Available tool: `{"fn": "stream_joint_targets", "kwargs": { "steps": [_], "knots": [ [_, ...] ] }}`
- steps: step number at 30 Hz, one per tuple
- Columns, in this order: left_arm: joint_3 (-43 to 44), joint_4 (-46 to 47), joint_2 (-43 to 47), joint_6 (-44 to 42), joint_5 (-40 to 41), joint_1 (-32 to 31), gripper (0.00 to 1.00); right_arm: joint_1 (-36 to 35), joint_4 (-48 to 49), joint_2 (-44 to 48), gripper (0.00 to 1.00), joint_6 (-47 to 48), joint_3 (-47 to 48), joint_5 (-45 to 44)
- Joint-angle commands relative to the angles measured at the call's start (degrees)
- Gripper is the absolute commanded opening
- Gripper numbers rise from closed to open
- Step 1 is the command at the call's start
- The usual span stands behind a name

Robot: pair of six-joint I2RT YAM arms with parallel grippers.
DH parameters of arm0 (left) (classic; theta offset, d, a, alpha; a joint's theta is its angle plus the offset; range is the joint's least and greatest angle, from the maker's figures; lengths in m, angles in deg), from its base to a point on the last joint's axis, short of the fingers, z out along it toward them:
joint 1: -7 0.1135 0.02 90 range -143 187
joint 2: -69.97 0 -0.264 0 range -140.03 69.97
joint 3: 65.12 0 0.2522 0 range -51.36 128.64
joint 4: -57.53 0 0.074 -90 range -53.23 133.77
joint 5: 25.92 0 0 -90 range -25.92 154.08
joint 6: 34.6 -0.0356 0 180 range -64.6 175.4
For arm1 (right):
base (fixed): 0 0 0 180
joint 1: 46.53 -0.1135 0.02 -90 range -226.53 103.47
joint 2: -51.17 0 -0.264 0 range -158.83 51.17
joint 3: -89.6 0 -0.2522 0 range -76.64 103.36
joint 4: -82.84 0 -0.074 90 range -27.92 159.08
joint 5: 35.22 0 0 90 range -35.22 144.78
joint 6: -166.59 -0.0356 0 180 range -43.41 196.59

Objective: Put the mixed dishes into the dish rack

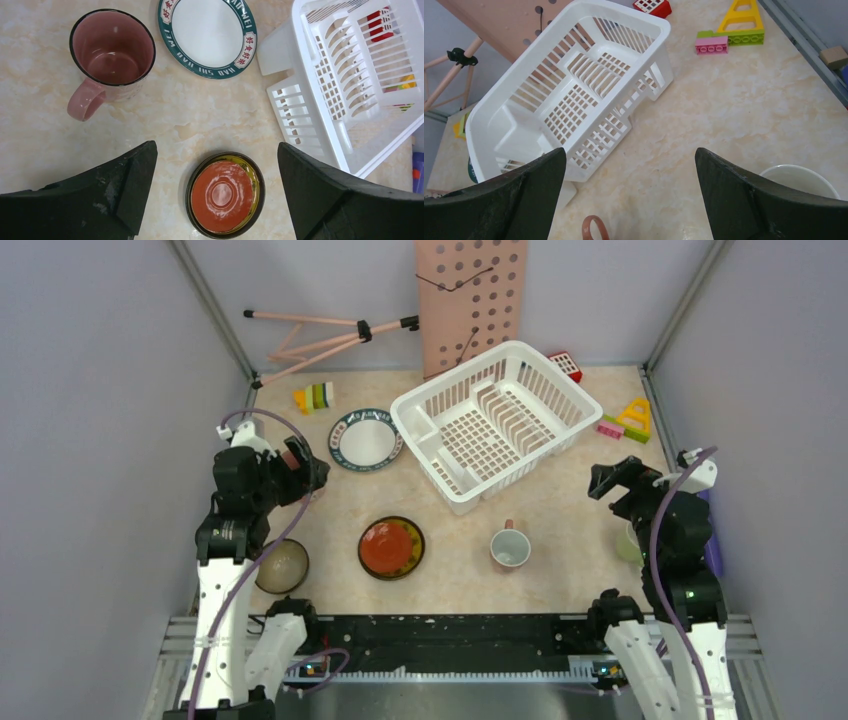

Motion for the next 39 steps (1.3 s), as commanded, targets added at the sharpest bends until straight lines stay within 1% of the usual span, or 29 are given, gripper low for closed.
{"fn": "stream_joint_targets", "kwargs": {
  "steps": [1,6,9,13,17,22,23,24,27,29,36,39],
  "knots": [
    [0.81,3.57,-0.31,1.74,-3.10,0.11,0.95,-0.59,2.59,0.38,0.99,0.97,0.03,0.30],
    [1.44,5.61,-2.68,6.25,-9.98,0.11,0.96,-0.56,2.75,0.43,0.99,0.91,-0.19,0.52],
    [0.92,8.43,-3.92,10.84,-10.63,-0.25,0.96,-0.56,3.20,0.41,0.99,0.59,-0.53,0.89],
    [-0.55,13.18,-4.41,15.97,-7.60,-2.45,0.96,-0.62,3.35,0.48,0.99,0.17,-0.84,1.26],
    [-1.22,15.71,-6.46,18.90,-4.07,-8.04,0.96,-0.55,3.52,0.49,0.99,0.20,-0.94,1.19],
    [-0.94,15.84,-9.59,22.51,7.49,-17.50,0.97,-0.63,3.82,0.50,0.99,0.12,-1.09,0.93],
    [-1.30,15.78,-10.01,24.19,8.12,-18.32,0.97,-0.61,3.94,0.49,0.99,0.02,-1.18,0.88],
    [-2.10,16.14,-10.30,26.27,8.19,-18.84,0.97,-0.63,4.07,0.53,0.99,-0.13,-1.27,0.90],
    [-6.88,21.14,-10.85,32.46,11.09,-20.24,0.97,-0.56,4.53,0.53,0.99,-0.63,-1.67,1.25],
    [-8.98,23.14,-11.74,35.03,12.63,-20.98,0.97,-0.63,5.02,0.49,0.99,-1.03,-2.01,1.78],
    [-10.87,24.06,-16.24,41.65,16.76,-21.07,0.94,-0.59,5.21,0.78,0.99,-1.45,-2.64,2.44],
    [-11.06,22.90,-18.21,45.12,18.62,-21.11,0.94,-0.62,5.42,0.89,0.99,-1.47,-2.96,2.41]
  ]
}}
